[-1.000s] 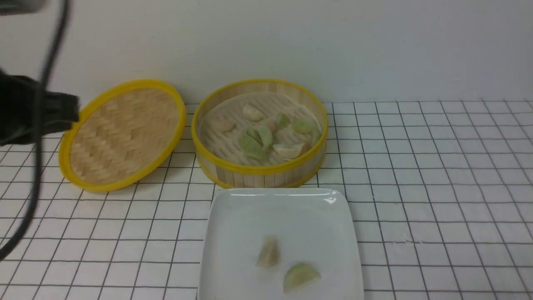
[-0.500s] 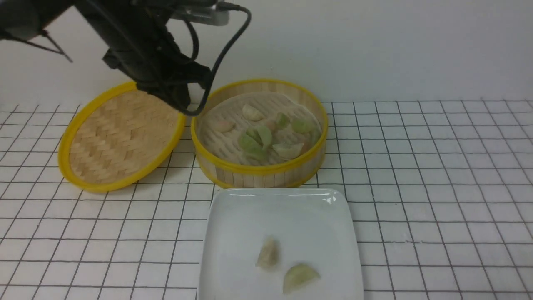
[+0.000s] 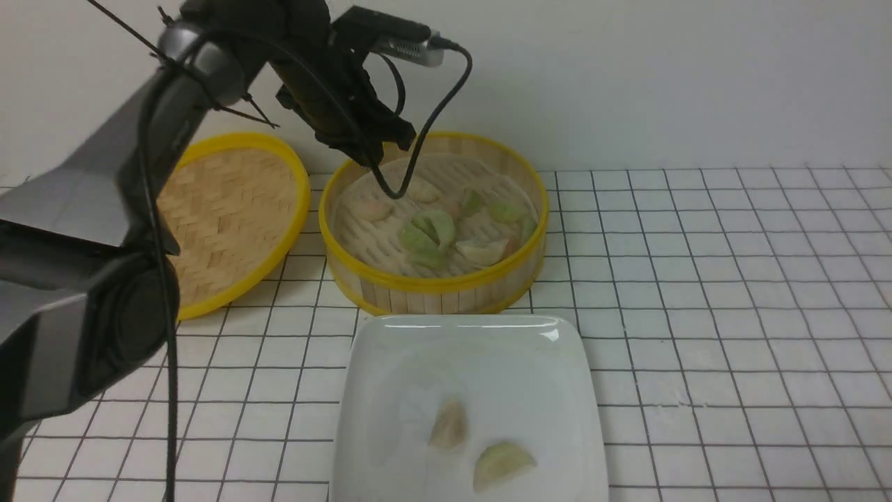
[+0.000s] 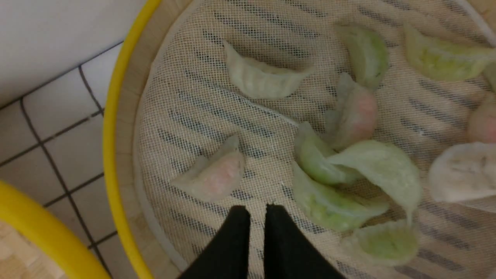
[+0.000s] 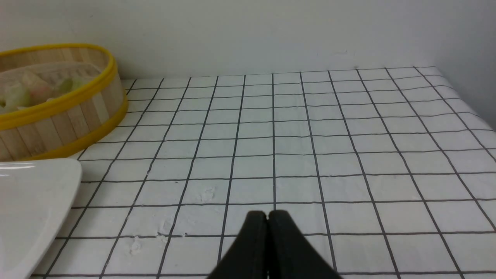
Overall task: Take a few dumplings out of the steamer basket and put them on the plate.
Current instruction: Use the left arm to grab a dumpling from the steamer
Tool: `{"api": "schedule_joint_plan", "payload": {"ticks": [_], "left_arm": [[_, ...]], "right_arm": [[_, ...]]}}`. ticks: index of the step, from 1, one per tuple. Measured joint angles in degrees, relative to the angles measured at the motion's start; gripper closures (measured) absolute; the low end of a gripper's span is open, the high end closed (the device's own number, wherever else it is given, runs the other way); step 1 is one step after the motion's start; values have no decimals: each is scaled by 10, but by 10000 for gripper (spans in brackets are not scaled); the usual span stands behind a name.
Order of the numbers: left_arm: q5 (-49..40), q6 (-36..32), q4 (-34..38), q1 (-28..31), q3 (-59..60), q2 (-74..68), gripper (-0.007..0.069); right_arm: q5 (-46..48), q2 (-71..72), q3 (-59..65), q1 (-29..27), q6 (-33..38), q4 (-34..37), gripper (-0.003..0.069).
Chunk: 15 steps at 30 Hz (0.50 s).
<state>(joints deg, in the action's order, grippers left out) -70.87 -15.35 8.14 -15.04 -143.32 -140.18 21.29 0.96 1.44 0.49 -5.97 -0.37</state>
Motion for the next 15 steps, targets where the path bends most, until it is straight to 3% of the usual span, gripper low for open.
{"api": "schedule_joint_plan", "payload": {"ticks": [10,15], "left_arm": [[63,-47,-36,0,-8,-70,165],[78,-47,-41,0,-8,-95,169]], "right_arm": [[0,0,0,0,0,0,669],[0,0,0,0,0,0,669]]}}
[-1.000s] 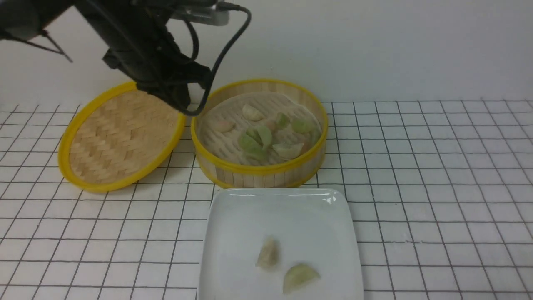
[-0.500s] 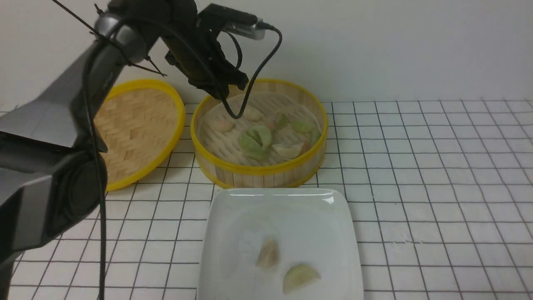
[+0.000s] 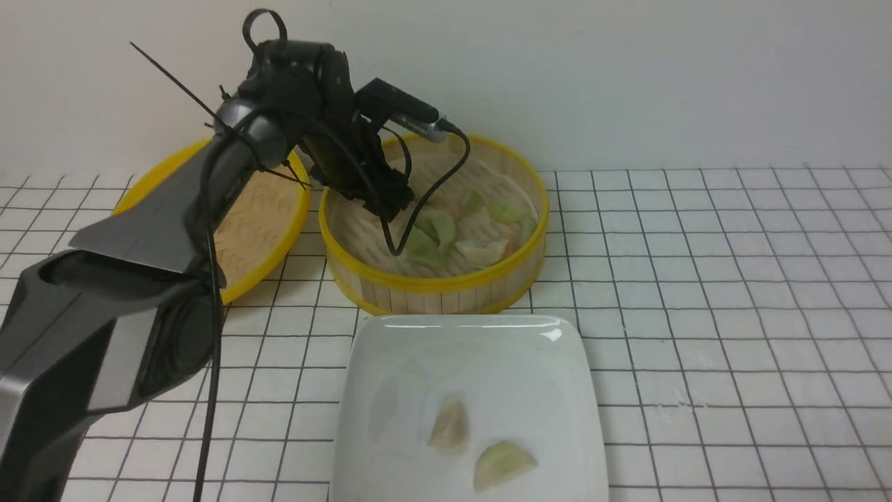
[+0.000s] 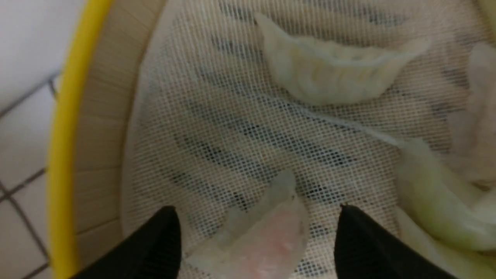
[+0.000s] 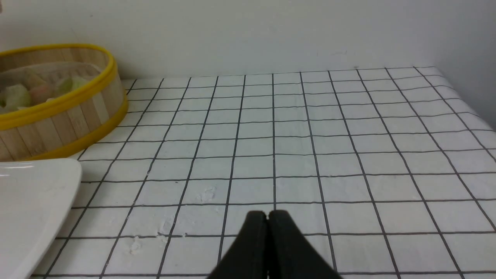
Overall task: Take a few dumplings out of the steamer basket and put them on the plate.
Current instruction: Use the left arm to grab a dumpling from the steamer, then use the left arm to put the dumpling into the plate
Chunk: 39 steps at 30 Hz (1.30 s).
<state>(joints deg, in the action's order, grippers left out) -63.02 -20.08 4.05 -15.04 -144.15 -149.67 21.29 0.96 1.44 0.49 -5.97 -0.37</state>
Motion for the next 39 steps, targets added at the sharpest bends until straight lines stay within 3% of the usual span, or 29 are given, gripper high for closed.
{"api": "schedule_joint_plan", "payload": {"ticks": [3,6,7,13,17,22,23,29,36,39], "left_arm": [[-10,0,1,-1,-3,-2,279],[-38,0,-1,-1,-10,-2,454],[-53,0,-2,-3,-14,1,461],[-79,10,-4,-15,-21,67,451],[-82,100,8,-26,1,156,451],[-81,140,46,-51,183,324,451],[-81,144,53,-69,274,384,451],[-74,133,68,-143,531,482,451],[35,118,67,-178,629,436,449],[43,118,67,-178,630,414,404]], "right_arm": [[0,0,0,0,0,0,669],[0,0,0,0,0,0,669],[0,0,0,0,0,0,669],[0,0,0,0,0,0,669],[0,0,0,0,0,0,669],[0,0,0,0,0,0,669],[0,0,0,0,0,0,669],[0,0,0,0,0,0,669],[0,0,0,0,0,0,669],[0,0,0,0,0,0,669]]}}
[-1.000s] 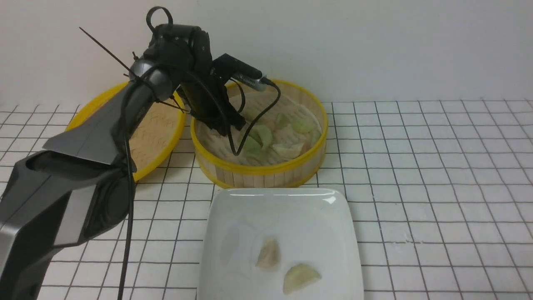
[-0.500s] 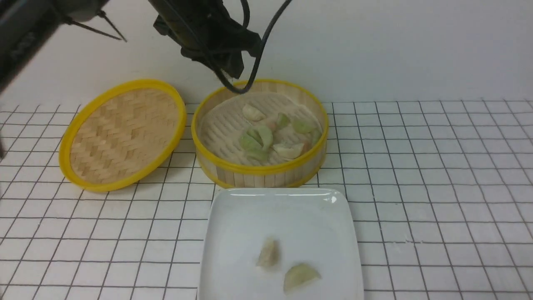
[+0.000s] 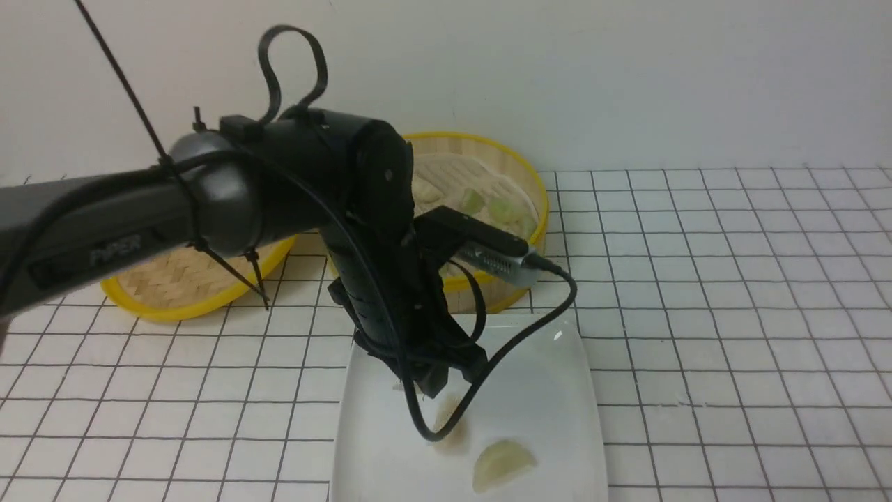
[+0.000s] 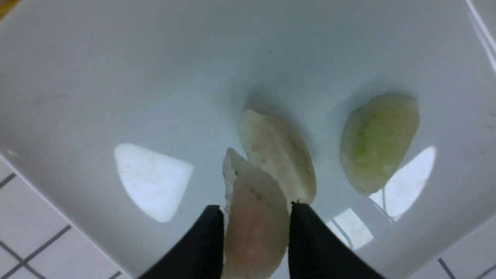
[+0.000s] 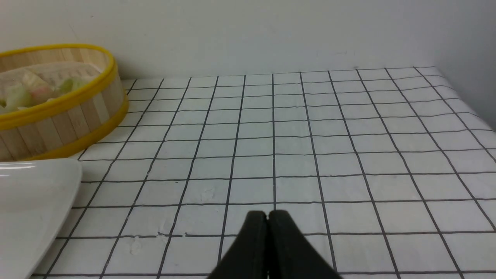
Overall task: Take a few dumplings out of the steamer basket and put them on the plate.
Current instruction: Use the left arm to put the dumpling into the plate, then use the left arm to grab a dumpling from the steamer
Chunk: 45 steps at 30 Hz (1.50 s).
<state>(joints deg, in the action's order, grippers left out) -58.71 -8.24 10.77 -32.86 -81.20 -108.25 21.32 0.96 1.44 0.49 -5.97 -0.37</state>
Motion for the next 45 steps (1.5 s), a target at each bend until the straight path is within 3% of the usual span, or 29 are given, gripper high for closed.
{"api": "schedule_joint_plan", "payload": {"ticks": [2,3,4,7,10,15,18,25,32,34,37,45], "left_arm": [[2,1,0,0,0,-14,285],[2,1,0,0,0,-16,276],[2,1,-1,0,-6,-18,188],[2,1,-7,0,-25,-20,127],[19,18,-62,0,-85,-21,83],[49,151,-140,27,-208,-57,86],[48,183,-143,48,-268,-102,91],[-9,191,-119,70,-381,-237,93],[-20,191,-111,70,-410,-300,104],[-9,185,-111,70,-412,-302,147],[-8,175,-114,70,-412,-302,273],[-34,166,-121,71,-411,-241,274]], "right_arm": [[0,0,0,0,0,0,669],[0,0,0,0,0,0,669],[0,0,0,0,0,0,669],[0,0,0,0,0,0,669],[0,0,0,0,0,0,669],[0,0,0,0,0,0,669],[0,0,0,0,0,0,669],[0,0,0,0,0,0,669],[0,0,0,0,0,0,669],[0,0,0,0,0,0,669],[0,0,0,0,0,0,669],[0,0,0,0,0,0,669]]}}
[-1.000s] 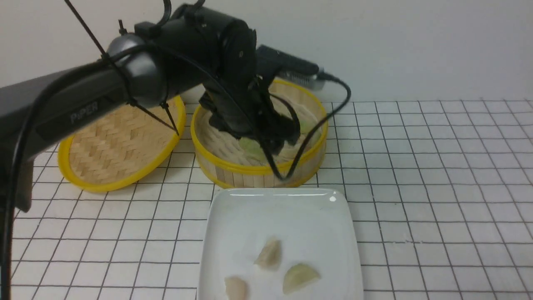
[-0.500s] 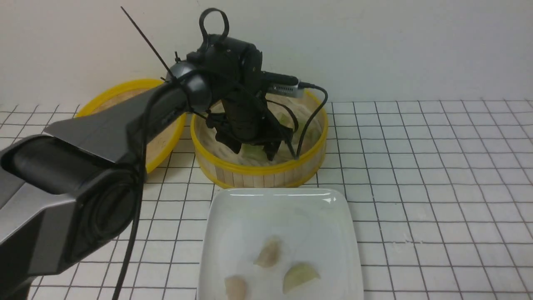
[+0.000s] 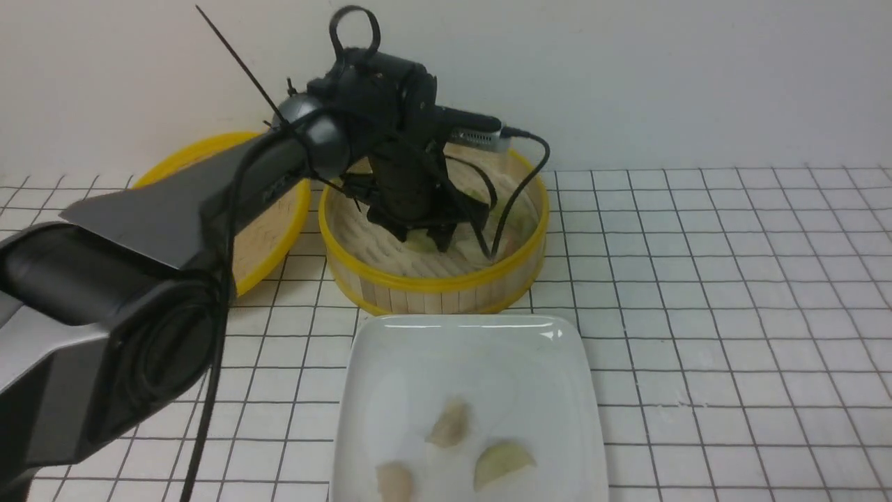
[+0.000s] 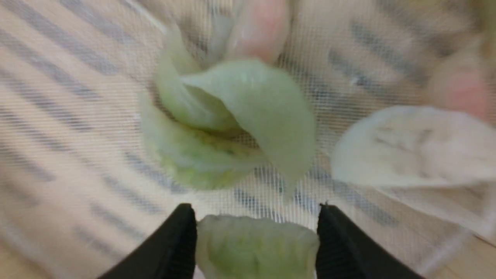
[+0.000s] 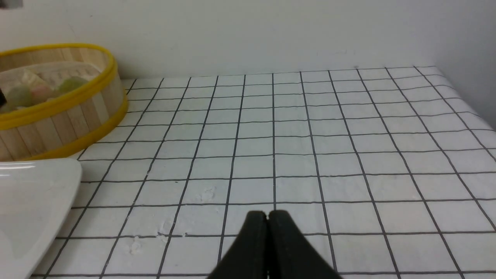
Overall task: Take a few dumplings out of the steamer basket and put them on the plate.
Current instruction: Use the left arm to grab a dumpling from the steamer, then use the left arm to put the dumpling into the plate
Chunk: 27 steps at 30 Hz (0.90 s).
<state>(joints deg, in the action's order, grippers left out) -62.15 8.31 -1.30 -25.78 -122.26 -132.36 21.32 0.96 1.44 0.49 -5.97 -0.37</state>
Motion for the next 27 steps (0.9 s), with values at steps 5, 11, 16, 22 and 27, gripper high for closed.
{"api": "schedule_joint_plan", "payload": {"ticks": [5,11,16,22,27], "left_arm": [[-73,-26,-1,0,2,85,274],[-80,-46,42,0,142,219,274],[-81,-45,92,0,339,283,274],[-23,-53,101,-7,419,256,274],[26,-72,106,-18,423,209,225]], "right_arm": [[0,0,0,0,-1,0,669],[0,0,0,0,-1,0,669],[0,0,0,0,-1,0,669],[0,0,0,0,-1,0,669],[0,0,0,0,-1,0,669]]}}
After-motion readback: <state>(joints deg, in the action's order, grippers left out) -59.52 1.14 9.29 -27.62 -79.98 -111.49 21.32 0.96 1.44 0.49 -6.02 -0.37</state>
